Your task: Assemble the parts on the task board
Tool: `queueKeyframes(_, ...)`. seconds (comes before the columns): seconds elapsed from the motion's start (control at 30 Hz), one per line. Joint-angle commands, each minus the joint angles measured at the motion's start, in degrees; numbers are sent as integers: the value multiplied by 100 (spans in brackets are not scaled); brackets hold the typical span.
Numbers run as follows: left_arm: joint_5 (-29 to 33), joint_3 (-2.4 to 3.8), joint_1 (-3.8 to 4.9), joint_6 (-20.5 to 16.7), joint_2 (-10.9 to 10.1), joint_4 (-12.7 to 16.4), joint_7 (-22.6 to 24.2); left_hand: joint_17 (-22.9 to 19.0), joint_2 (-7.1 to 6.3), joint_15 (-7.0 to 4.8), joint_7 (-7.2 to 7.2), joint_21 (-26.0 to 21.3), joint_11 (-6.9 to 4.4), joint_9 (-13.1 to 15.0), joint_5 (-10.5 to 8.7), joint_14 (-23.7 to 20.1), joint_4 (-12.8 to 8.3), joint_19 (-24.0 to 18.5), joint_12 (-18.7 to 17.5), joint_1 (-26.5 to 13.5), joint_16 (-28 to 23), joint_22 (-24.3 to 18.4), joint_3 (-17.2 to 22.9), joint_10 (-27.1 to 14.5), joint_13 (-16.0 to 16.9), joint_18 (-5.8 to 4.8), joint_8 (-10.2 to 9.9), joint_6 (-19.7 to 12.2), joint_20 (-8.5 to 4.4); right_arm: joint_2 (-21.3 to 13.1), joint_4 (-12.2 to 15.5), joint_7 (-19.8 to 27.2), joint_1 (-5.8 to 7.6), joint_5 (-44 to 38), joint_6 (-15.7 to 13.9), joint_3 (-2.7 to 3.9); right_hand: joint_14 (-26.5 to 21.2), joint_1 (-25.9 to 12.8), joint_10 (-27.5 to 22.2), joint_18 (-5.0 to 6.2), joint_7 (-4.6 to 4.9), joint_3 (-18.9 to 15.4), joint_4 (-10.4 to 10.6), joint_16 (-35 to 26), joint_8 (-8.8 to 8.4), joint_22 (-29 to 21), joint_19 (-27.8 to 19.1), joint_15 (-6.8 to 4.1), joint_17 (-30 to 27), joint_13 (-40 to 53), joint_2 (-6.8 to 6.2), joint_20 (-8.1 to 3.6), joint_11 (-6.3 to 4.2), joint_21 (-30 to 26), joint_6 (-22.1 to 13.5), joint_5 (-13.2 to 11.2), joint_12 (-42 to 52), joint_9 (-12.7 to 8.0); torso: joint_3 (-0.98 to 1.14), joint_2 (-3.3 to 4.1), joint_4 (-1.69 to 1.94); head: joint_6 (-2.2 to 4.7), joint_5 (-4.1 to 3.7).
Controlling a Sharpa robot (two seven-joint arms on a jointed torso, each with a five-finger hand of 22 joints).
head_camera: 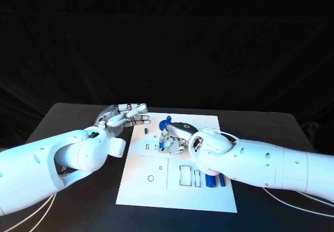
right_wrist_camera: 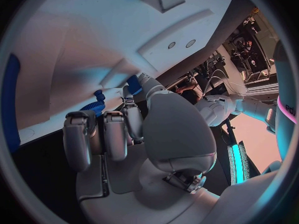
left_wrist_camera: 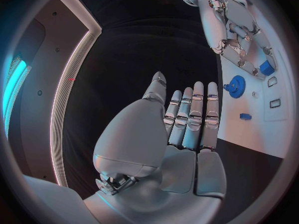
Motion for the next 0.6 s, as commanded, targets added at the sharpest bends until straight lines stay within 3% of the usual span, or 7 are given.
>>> queueKeyframes(0.03, -31, 4, 3, 84, 5, 14, 25, 7, 10, -5, 40, -20, 47, -4, -1, 34, -33, 37, -22, 32, -14, -5, -14, 7, -5, 77, -40, 5, 12, 8, -12, -112, -24, -84, 166, -18, 427, -63, -60, -32, 5, -26, 27, -24, -31, 1253, 360, 31, 777, 104, -18, 46, 9, -31, -76, -33, -40, -15, -2, -2, 3, 3, 2)
queueKeyframes(0.23, -31, 4, 4, 80, 0, 15, 22, 7, 11, -5, 40, -20, 47, -4, -1, 34, -34, 38, -23, 32, -15, -5, -14, 7, -5, 77, -40, 5, 12, 9, -8, -151, -24, -100, 105, -18, 421, -168, -145, -18, 57, -105, 98, -40, -91, 1215, 323, 66, 754, 22, -85, 72, 54, -81, -202, -97, -132, -28, -1, -1, 2, -3, 15)
queueKeyframes(0.33, -33, 4, 4, 85, -1, 15, 17, 7, 12, -5, 40, -19, 47, -4, 0, 35, -35, 40, -24, 32, -16, -5, -15, 8, -5, 77, -41, 6, 12, 11, -3, -163, -24, -106, 30, -18, 416, -253, -237, -7, 104, -186, 167, -51, -152, 1187, 295, 103, 739, -62, -148, 102, 98, -119, -335, -245, -226, -42, 0, 1, 1, -1, 18)
queueKeyframes(0.4, -43, 4, 4, 88, -1, 11, 13, 8, 12, -5, 41, -16, 47, -4, 0, 39, -37, 46, -26, 32, -17, -5, -16, 8, -4, 79, -43, 6, 11, 12, 3, -185, -24, -108, -50, -18, 398, -356, -344, 14, 137, -290, 259, -92, -199, 1131, 241, 132, 674, -167, -227, 131, 131, -193, -442, -341, -338, -51, 2, 1, -1, 1, 38)
queueKeyframes(0.6, -59, 4, 3, 98, 3, -7, 0, 12, 18, -8, 39, 3, 46, -2, 0, 54, -46, 79, -32, 33, -22, 0, -23, 12, -3, 85, -50, 11, 3, -17, 52, -127, -24, -68, -284, -18, 377, -421, -572, 51, 245, -835, 603, -149, -356, 1033, 144, 219, 600, -379, -379, 220, 240, -336, -784, -319, -537, -86, 4, -1, -1, 3, 35)
